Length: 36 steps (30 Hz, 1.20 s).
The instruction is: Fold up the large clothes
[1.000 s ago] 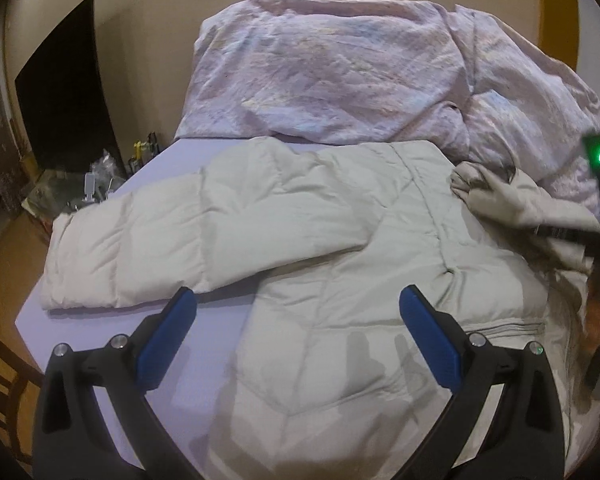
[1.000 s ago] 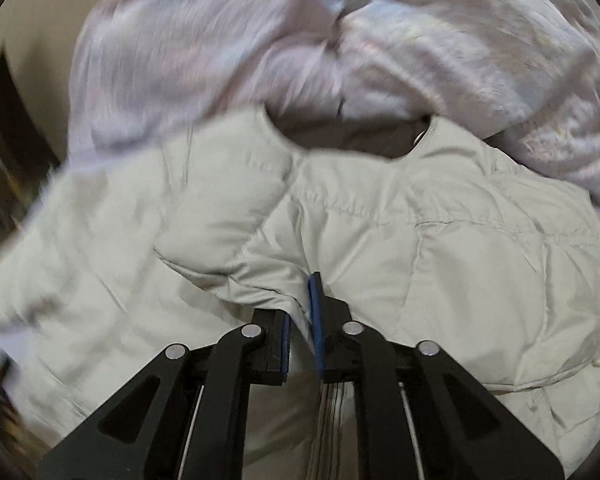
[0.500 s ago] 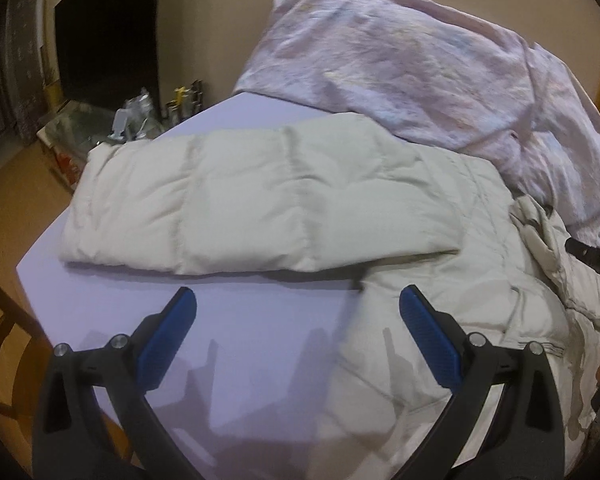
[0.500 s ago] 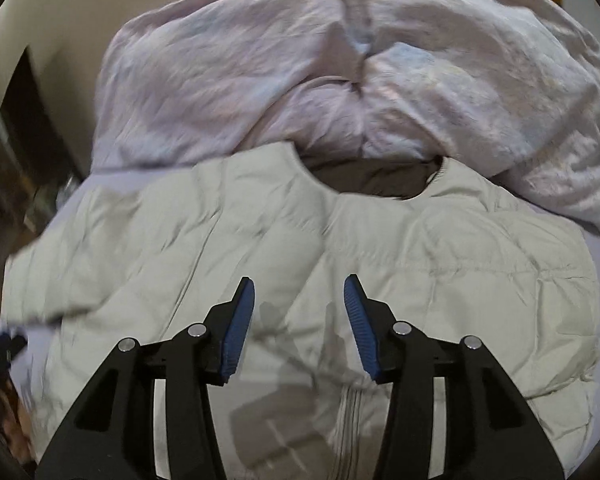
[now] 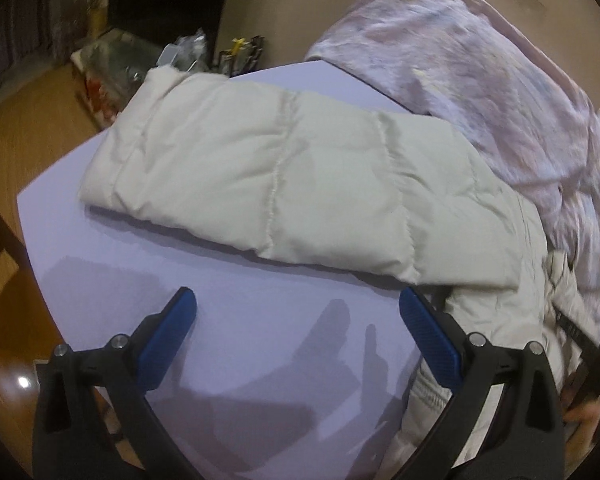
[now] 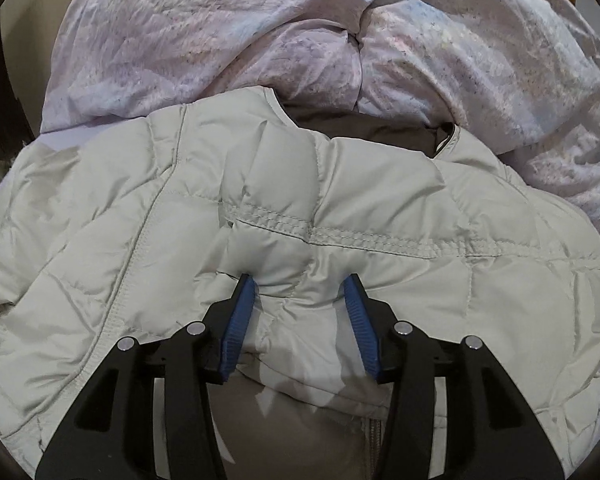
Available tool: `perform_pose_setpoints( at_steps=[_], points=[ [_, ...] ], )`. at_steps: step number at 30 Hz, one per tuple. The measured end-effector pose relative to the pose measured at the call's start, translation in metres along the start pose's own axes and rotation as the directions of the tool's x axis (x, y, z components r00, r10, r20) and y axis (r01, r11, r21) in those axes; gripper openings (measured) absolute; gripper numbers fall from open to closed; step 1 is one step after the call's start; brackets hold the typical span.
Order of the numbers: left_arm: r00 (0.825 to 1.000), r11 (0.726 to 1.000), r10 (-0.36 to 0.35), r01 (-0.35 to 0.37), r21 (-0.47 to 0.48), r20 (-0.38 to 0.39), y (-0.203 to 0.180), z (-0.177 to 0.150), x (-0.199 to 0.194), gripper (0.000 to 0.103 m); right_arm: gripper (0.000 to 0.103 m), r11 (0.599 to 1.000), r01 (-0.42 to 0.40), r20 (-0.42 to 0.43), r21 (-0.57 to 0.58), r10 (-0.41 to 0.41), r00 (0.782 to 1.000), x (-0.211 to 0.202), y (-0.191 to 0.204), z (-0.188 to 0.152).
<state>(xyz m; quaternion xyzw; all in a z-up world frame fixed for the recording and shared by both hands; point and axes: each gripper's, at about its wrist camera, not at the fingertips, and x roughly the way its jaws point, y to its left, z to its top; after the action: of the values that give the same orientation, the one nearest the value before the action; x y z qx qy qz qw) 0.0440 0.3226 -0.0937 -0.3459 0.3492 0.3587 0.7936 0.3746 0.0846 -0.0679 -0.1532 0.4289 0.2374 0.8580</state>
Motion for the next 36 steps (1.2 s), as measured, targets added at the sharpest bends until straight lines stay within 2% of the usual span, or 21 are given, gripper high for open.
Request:
perform_pose_setpoints(
  at_steps=[6,11,18,23,26,27,28,29,31,34,36],
  points=[
    [1.000,0.996,0.012,-0.010,-0.085,0.025,0.004,0.005,0.002,0.099,0.050,1.000,0.018,0.031,-0.015,-0.018,0.999,-0.001,0.002,-0.004],
    [0.999,0.983,0.011,-0.001,-0.184,0.051,0.014,0.016,0.004,0.095,0.050,1.000,0.014,0.039,-0.012,-0.013,0.999,-0.001,0.001,-0.005],
    [0.998,0.955,0.015,0.005,-0.298,0.065,0.031,0.034,0.007,0.081,0.050,0.995,0.079,0.070,-0.056,-0.075,0.995,-0.002,0.009,-0.008],
    [0.997,0.941,0.040,-0.013,-0.339,0.072,0.036,0.043,0.010,0.074,0.050,0.996,0.078,0.076,-0.051,-0.074,0.994,-0.002,0.010,-0.009],
    [0.995,0.936,0.064,-0.034,-0.350,0.075,0.038,0.046,0.012,0.063,0.050,0.996,0.076,0.076,-0.050,-0.072,0.994,-0.002,0.010,-0.009],
    [0.995,0.934,0.067,-0.036,-0.355,0.075,0.039,0.046,0.012,0.056,0.050,0.996,0.074,0.077,-0.048,-0.070,0.995,-0.002,0.009,-0.009],
    [0.994,0.931,0.076,-0.043,-0.362,0.077,0.042,0.047,0.013,0.044,0.050,0.996,0.071,0.077,-0.045,-0.067,0.995,-0.002,0.009,-0.009],
    [0.994,0.929,0.078,-0.045,-0.368,0.075,0.044,0.048,0.014,0.038,0.050,0.997,0.069,0.077,-0.043,-0.066,0.995,-0.002,0.009,-0.009],
    [0.996,0.924,0.048,-0.016,-0.381,0.076,0.050,0.049,0.016,0.023,0.050,0.997,0.063,0.077,-0.038,-0.060,0.995,-0.002,0.008,-0.009],
    [0.996,0.932,0.031,0.002,-0.363,0.085,0.048,0.053,0.013,0.011,0.050,0.998,0.058,0.078,-0.030,-0.056,0.995,-0.002,0.008,-0.009],
    [0.994,0.944,0.037,-0.001,-0.331,0.100,0.039,0.057,0.008,0.008,0.050,0.998,0.054,0.078,-0.027,-0.052,0.996,-0.001,0.007,-0.009]
  ],
)
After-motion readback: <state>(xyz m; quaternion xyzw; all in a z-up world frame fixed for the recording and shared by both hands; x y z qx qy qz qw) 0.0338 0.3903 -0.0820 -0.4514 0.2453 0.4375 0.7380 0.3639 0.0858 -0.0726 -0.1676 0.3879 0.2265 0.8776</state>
